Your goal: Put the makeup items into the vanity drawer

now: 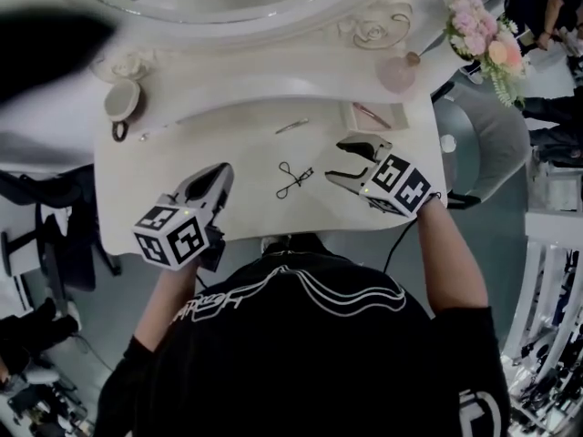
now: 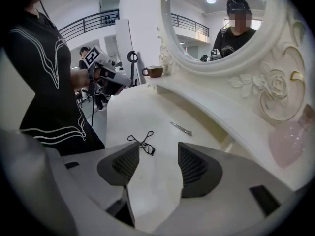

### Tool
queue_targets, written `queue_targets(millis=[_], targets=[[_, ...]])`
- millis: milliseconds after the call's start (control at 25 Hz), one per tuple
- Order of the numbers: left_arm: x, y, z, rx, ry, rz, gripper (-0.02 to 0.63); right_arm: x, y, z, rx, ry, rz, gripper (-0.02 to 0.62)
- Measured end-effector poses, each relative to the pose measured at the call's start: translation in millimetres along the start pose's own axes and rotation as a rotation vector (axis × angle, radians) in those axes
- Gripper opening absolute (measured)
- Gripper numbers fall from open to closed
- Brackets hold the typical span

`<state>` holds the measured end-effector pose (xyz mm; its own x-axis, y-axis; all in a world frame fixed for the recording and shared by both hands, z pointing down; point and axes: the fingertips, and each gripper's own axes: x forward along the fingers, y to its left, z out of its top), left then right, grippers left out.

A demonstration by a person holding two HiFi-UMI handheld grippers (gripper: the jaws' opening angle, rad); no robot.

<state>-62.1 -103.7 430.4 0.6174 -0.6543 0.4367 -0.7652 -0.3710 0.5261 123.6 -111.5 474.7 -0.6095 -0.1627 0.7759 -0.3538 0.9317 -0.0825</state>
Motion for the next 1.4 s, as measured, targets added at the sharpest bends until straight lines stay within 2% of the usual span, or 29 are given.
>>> queue_targets(millis=[240,600,880,1160,1400], targets=[[-14,15,-12,-0.017,-0.002,0.024,0.023,43,25,-11,-0.125,0.068,0.064,0.259],[-25,23,-24,-0.050,-0.014,0.067,0.023,80,27,-25,-0.281,0.147,0.133,0.255],[-31,25,-25,-0.064,-0.028,0.103,0.023,89,32,-21,-0.368,0.150,0.208,0.203],[-27,25,-22,-0.070,-0.034,0.117,0.023,92,35,-19,-0.430,0.154,0.247,0.101],[-22,23,-17,-0.070,-0.039,0.116,0.023,90,38,-19,-0.459,0.148,0.273,0.075]])
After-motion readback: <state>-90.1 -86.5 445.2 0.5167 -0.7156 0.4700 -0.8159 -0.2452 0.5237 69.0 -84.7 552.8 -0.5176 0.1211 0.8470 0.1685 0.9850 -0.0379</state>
